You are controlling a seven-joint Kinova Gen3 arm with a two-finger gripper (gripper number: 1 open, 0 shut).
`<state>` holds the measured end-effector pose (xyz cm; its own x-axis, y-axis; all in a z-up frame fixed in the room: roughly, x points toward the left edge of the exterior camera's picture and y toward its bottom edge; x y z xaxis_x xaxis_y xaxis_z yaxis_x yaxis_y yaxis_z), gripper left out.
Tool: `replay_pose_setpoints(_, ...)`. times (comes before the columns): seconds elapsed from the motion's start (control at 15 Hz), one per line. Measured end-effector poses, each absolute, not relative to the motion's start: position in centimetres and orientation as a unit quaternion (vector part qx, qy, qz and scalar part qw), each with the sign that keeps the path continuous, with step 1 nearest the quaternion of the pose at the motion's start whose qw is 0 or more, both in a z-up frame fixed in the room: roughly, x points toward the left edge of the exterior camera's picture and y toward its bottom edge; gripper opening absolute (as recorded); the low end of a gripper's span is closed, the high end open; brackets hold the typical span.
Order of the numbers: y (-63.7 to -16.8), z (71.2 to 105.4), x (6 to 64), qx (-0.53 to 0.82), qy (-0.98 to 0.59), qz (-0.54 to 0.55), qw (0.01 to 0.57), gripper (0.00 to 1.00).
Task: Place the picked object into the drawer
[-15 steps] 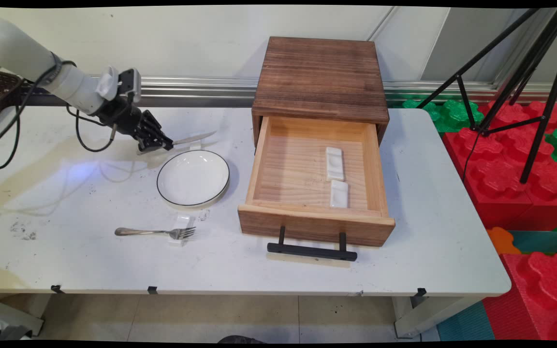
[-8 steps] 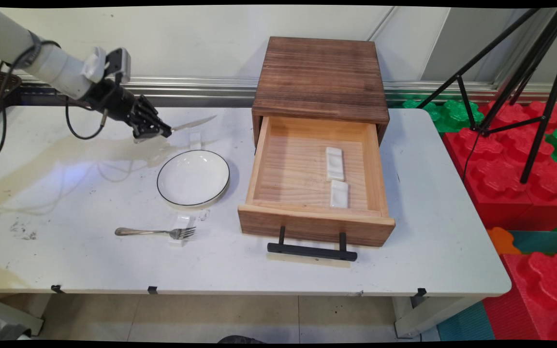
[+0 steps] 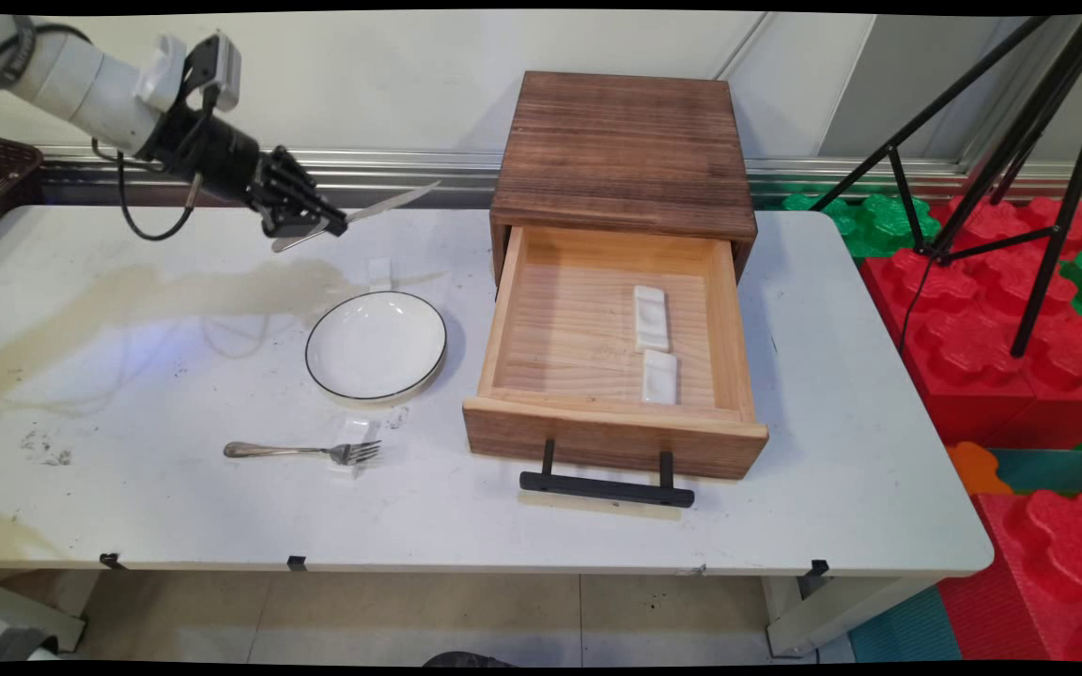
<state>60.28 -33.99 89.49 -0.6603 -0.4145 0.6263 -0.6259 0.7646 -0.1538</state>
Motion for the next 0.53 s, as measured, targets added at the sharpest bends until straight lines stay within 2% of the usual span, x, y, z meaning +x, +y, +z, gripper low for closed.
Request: replay_pose_setpoints(0.53, -34.9, 93.1, 54.6, 0.266, -0.884, 0.180, 0.340, 0.00)
